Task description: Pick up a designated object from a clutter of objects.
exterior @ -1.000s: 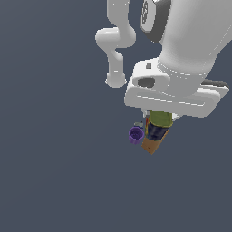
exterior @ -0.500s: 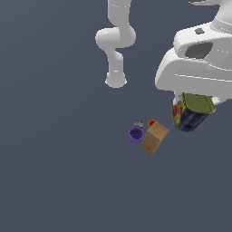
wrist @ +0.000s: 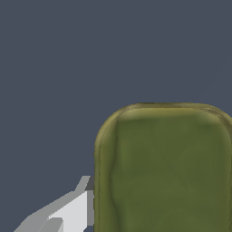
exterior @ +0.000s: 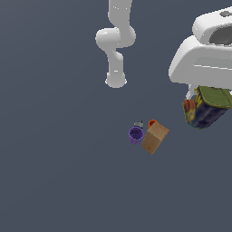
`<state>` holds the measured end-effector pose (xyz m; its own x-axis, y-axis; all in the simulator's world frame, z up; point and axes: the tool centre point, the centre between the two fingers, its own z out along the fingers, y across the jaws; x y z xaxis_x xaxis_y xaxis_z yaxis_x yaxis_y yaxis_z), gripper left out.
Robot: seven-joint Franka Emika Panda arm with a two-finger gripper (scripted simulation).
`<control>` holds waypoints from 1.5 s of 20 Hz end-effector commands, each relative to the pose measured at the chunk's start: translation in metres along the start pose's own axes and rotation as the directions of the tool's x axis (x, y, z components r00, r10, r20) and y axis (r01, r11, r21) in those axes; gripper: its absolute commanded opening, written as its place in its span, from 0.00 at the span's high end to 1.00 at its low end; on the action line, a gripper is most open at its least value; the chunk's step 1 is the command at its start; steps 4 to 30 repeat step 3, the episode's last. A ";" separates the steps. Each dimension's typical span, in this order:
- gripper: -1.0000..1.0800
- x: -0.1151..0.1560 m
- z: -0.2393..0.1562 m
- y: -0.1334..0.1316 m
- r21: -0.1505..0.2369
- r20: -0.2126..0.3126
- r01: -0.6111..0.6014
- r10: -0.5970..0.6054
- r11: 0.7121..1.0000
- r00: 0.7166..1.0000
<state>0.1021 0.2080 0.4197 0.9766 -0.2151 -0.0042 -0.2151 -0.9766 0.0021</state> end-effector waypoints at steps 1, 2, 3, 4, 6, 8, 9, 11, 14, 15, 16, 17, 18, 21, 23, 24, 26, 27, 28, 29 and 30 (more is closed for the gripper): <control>1.00 0.000 -0.005 -0.002 0.002 -0.004 -0.001 0.001 1.000 1.000; 1.00 0.000 -0.005 -0.002 0.002 -0.004 -0.001 0.001 1.000 1.000; 1.00 0.000 -0.005 -0.002 0.002 -0.004 -0.001 0.001 1.000 1.000; 1.00 0.000 -0.005 -0.002 0.002 -0.004 -0.001 0.001 1.000 1.000; 1.00 0.000 -0.005 -0.002 0.002 -0.004 -0.001 0.001 1.000 1.000; 1.00 0.000 -0.005 -0.002 0.002 -0.004 -0.001 0.001 1.000 1.000; 1.00 0.000 -0.005 -0.002 0.002 -0.004 -0.001 0.001 1.000 1.000; 1.00 0.000 -0.005 -0.002 0.002 -0.004 -0.001 0.001 1.000 1.000; 1.00 0.000 -0.005 -0.002 0.002 -0.004 -0.001 0.001 1.000 1.000; 1.00 0.000 -0.005 -0.002 0.002 -0.004 -0.001 0.001 1.000 1.000; 1.00 0.000 -0.005 -0.002 0.002 -0.004 -0.001 0.001 1.000 1.000; 1.00 0.000 -0.005 -0.002 0.002 -0.004 -0.001 0.001 1.000 1.000; 1.00 0.000 -0.005 -0.002 0.002 -0.004 -0.001 0.001 1.000 1.000; 1.00 0.000 -0.005 -0.002 0.002 -0.004 -0.001 0.001 1.000 1.000; 1.00 0.000 -0.005 -0.002 0.002 -0.004 -0.001 0.001 1.000 1.000; 1.00 0.000 -0.005 -0.002 0.002 -0.004 -0.001 0.001 1.000 1.000; 1.00 0.000 -0.005 -0.002 0.002 -0.004 -0.001 0.001 1.000 1.000; 1.00 0.000 -0.005 -0.002 0.002 -0.004 -0.001 0.001 1.000 1.000; 1.00 0.000 -0.005 -0.002 0.002 -0.004 -0.001 0.001 1.000 1.000; 1.00 0.000 -0.005 -0.002 0.002 -0.004 -0.001 0.001 1.000 1.000; 1.00 0.000 -0.005 -0.002 0.002 -0.004 -0.001 0.001 1.000 1.000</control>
